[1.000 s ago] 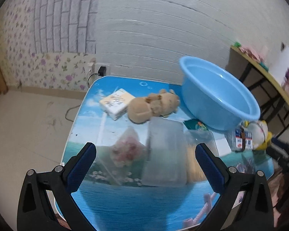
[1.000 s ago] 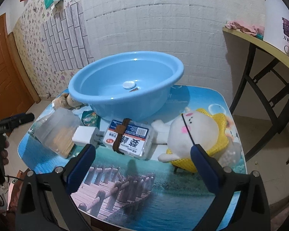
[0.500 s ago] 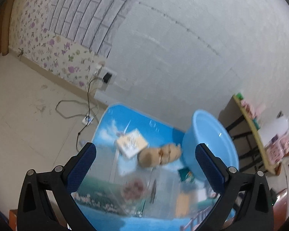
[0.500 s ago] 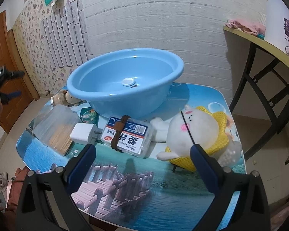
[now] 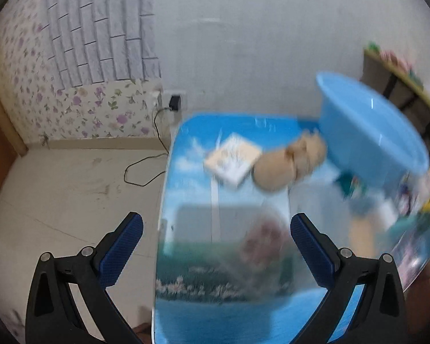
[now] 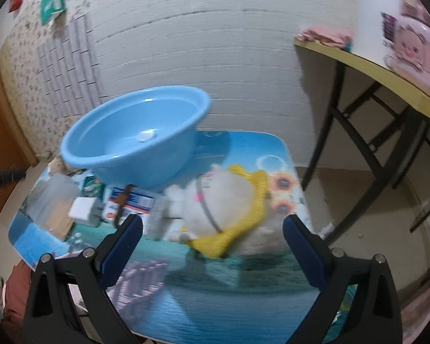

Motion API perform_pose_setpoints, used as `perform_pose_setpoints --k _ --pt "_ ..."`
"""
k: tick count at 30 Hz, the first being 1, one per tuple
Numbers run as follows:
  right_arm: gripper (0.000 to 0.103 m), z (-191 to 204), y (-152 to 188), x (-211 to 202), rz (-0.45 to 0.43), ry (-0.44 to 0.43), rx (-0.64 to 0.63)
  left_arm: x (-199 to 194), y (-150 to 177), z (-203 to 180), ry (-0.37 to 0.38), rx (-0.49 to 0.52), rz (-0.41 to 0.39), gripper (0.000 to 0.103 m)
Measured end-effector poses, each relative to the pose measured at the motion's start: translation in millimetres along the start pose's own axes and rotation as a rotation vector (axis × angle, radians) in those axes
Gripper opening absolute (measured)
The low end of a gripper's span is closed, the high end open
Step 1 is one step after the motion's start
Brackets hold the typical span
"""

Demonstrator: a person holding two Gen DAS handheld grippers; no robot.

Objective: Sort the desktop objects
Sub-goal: 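Grasp the white plush toy with the right gripper while the left grasps the clear bag of pink items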

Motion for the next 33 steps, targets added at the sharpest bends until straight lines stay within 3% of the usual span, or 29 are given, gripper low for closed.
perform_pose_setpoints --k 6,14,20,22,24,25,30,33 --pt "0.100 -14.2 3.5 9.7 0.015 0.037 0.039 10.6 27.3 -9.4 0.019 0.052 0.039 0.103" --pt "0.100 -12.8 3.7 32.5 0.057 0.048 0.021 25.6 38.8 -18.7 0.028 0.102 0.076 0.103" --pt "0.100 -10.0 2.7 47.3 0.071 0.052 0.015 33.6 33.9 -17.5 0.026 0.052 0.068 0.101" --pt "0.100 -10.1 3.4 48.5 0.062 0.052 0.027 30.5 32.7 -22.0 0.043 0.050 0.053 0.081" --pt "0.092 -10.8 6.0 50.6 0.072 0.051 0.026 25.8 32.3 -28.5 0.046 0.064 0.035 0.064" --pt "0.091 -9.8 7.0 50.7 0.073 0.043 0.026 24.9 32.1 -30.5 0.047 0.068 0.033 0.059" --pt "0.062 -7.9 6.9 47.3 0.074 -0.006 0.036 22.9 30.4 -34.3 0.032 0.080 0.025 0.052" --pt "0.055 -7.4 5.6 41.0 0.060 -0.031 0.056 19.1 29.1 -27.4 0.019 0.033 0.012 0.047"
Point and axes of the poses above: each gripper's, at about its wrist camera, not at the fingertips, and x roughly the way its jaws point, z to its left, y to its underside, the point moved 9 cm from there along x, roughly the way its jaws point, and after that the axes turned 4 degrees about -y, right-handed, at the moved point
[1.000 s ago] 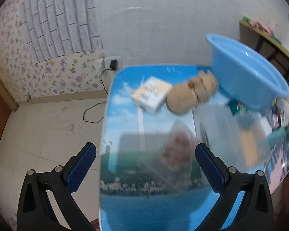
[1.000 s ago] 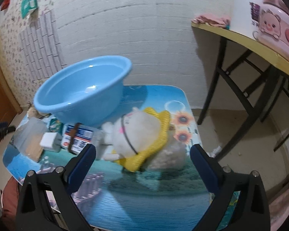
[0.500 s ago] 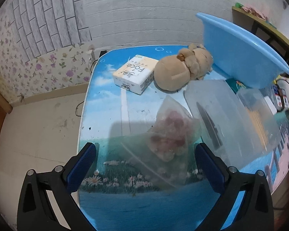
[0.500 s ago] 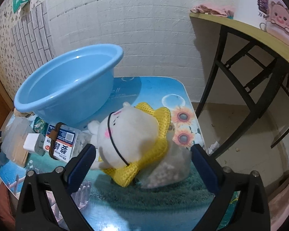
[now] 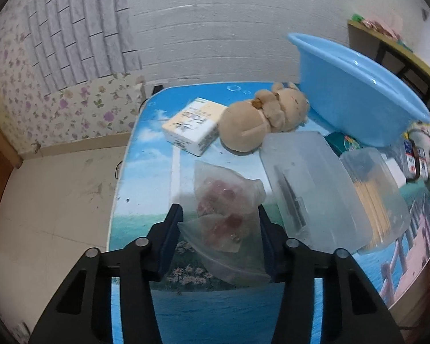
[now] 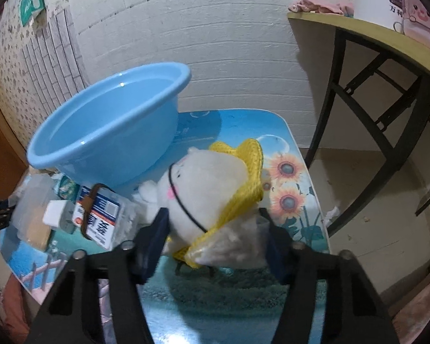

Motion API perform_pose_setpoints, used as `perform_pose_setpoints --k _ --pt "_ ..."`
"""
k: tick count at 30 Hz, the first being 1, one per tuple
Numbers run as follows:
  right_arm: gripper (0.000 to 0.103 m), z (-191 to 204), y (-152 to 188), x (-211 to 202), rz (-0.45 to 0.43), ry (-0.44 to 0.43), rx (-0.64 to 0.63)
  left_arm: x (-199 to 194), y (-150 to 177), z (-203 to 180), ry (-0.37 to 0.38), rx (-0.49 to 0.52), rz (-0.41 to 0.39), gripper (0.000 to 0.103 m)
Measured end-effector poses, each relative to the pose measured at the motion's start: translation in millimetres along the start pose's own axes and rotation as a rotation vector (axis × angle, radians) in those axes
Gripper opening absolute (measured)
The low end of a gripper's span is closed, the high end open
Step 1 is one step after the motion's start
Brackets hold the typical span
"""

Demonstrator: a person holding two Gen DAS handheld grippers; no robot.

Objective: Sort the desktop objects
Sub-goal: 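Drop the bag into the blue basin with the left gripper while the right lifts the plush toy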

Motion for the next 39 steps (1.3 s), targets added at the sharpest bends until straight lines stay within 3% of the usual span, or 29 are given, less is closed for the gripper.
perform_pose_setpoints --k 13,20,26,28,30,33,39 --pt "0.049 1.9 7.0 -20.0 -0.002 -0.021 -0.023 -8.4 4.0 -6.3 0.027 -0.017 0.006 0.044" --pt "0.070 1.6 9.1 -11.7 0.025 0.016 -0.042 -0.6 8.8 -7.9 0.016 -0.009 0.023 0.046" --pt "0.072 -1.0 12.0 -0.5 0.041 0.032 -0.038 1.8 8.9 -9.3 0.015 0.006 0.009 0.056" --pt "0.070 -1.3 11.6 -0.8 0.036 0.019 -0.033 1.3 8.3 -9.4 0.016 0.006 0.003 0.050" --pt "0.055 0.2 11.2 -3.5 0.031 -0.005 -0.030 0.2 8.3 -9.2 0.021 0.002 0.002 0.043" --pt "0.043 1.5 8.1 -10.3 0.011 -0.016 -0.024 -3.0 7.3 -8.5 0.023 -0.005 -0.008 0.038" --pt "0.035 2.1 -6.0 -29.0 -0.045 -0.012 -0.012 -20.2 -5.4 -10.1 0.020 -0.008 -0.036 0.036"
Point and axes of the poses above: each gripper's, at about its wrist camera, not at the fingertips, and x roughly the way its jaws point, z to its left, y to its underside, the point moved 9 cm from there along x, roughly the way its jaws point, and after that the axes turned 4 degrees about -y, right-handed, at the moved point
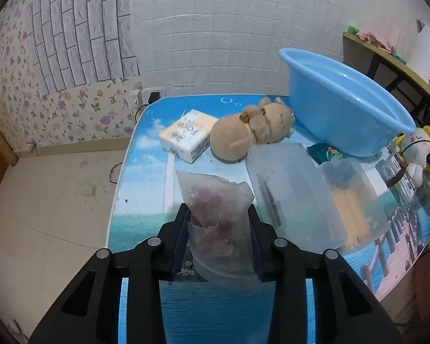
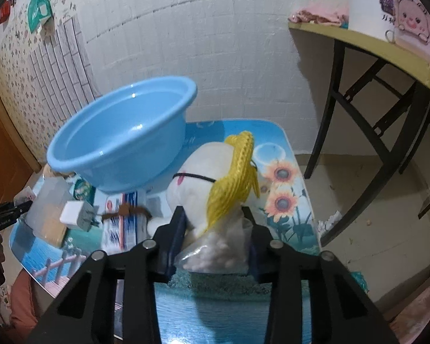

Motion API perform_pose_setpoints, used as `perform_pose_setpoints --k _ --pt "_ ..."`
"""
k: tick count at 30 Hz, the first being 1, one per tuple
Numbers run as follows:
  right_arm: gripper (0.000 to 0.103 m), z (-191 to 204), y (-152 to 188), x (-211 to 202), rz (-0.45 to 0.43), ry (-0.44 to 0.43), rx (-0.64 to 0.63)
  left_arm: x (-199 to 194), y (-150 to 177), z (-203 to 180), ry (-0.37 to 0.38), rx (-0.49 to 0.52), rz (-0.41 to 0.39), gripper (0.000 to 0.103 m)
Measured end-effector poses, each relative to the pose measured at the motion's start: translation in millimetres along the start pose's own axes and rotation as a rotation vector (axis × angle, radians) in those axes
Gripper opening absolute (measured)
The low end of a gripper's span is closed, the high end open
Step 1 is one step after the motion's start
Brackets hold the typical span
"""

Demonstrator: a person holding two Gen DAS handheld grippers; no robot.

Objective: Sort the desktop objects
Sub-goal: 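Drop the bag into the blue basin with the left gripper while the right lifts the plush toy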

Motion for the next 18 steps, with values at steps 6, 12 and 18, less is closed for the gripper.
perform_pose_setpoints --k 6,12,18 --pt "0.033 2.6 -13.2 -18.7 -0.063 -0.013 0.013 -16.4 -17.0 -5.5 0.005 -0.001 -0.032 0.036" --pt "0.033 8.1 -31.5 -42.7 -0.139 -0.020 0.008 -37.6 -31.0 -21.0 0.025 0.020 -0.068 0.036" --pt "0.033 13.6 -49.6 -61.8 -0.211 -0.039 0.016 -57.6 -54.3 -36.4 0.047 0.028 -0.122 0.035"
Point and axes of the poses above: each gripper's, at about its wrist camera, not at the fingertips, and x roughly the way its jaws point, z to its left, y to its underside, the point moved 9 cm from there along x, roughly the way its jaws point, and after that the axes turned 4 degrees about -y, right-handed, at the moved point
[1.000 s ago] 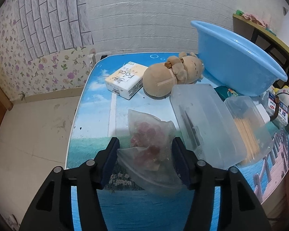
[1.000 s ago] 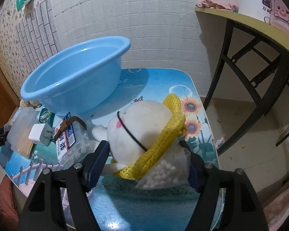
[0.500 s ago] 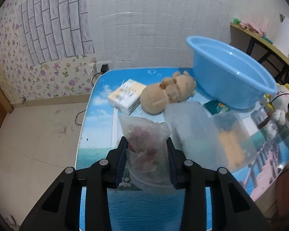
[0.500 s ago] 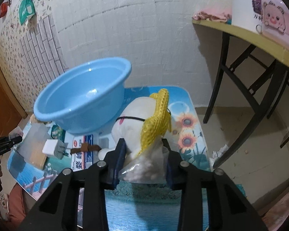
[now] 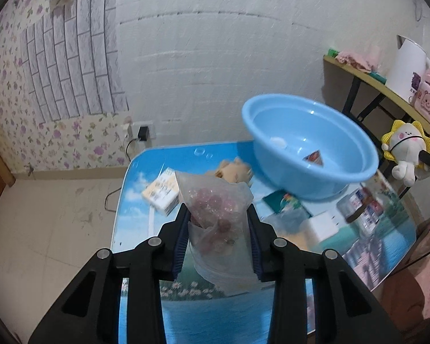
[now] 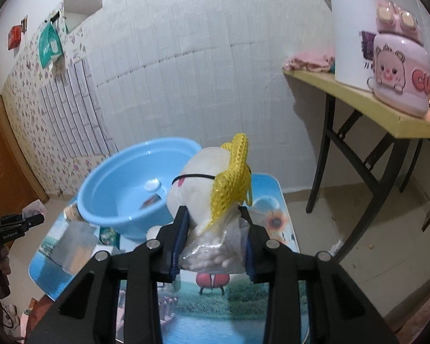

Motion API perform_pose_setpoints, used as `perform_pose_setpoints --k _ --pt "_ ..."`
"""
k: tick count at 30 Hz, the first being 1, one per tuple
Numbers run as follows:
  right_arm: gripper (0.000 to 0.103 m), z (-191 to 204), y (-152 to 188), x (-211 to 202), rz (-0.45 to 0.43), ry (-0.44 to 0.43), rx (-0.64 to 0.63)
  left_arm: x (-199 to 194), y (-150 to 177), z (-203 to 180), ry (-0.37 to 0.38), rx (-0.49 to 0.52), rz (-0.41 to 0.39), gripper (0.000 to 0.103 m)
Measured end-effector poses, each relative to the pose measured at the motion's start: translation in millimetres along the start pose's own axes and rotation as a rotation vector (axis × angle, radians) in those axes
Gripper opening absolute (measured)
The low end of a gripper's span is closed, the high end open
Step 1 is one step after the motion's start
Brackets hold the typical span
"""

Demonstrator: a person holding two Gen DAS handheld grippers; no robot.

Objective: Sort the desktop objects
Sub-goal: 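Drop the bag into the blue basin with the left gripper while the right lifts the plush toy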

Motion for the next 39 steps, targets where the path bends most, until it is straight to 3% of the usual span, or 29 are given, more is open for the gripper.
perform_pose_setpoints --k 14,23,32,36,38,39 --pt "0.033 34.8 -42.6 1.4 -0.086 -0.105 -0.024 1.0 -48.2 -49.6 0.066 0.052 -0.055 0.036" --pt "0.033 64.3 -42.4 32.8 -0.049 -0.186 -0.051 22.5 -67.2 -98.7 0.128 0.101 -0.054 0.035" --pt "0.033 60.3 -36.9 61.0 -0.008 -0.196 -0.042 54.9 -66.4 -128.7 0.153 0.153 -0.016 0.038" --pt "0.033 56.9 -36.0 71.9 0.006 -0.190 -0.036 69.4 -59.8 -139.2 0.159 0.180 0.012 0.045" --pt "0.033 55.1 -34.4 77.7 0.012 -0.186 -0.031 71.8 -57.2 -140.7 0.163 0.188 0.016 0.057" --pt "0.033 54.0 -33.3 79.6 0.015 -0.183 -0.028 71.9 -56.8 -141.9 0.167 0.192 0.013 0.067"
Point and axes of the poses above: each gripper's, at about its wrist camera, not at the fingertips, and x roughly the way its jaws point, z to its left, y to its underside, the point moved 9 cm from there along x, roughly the way its jaws point, and after that the axes turned 4 degrees about -y, right-handed, at the moved point
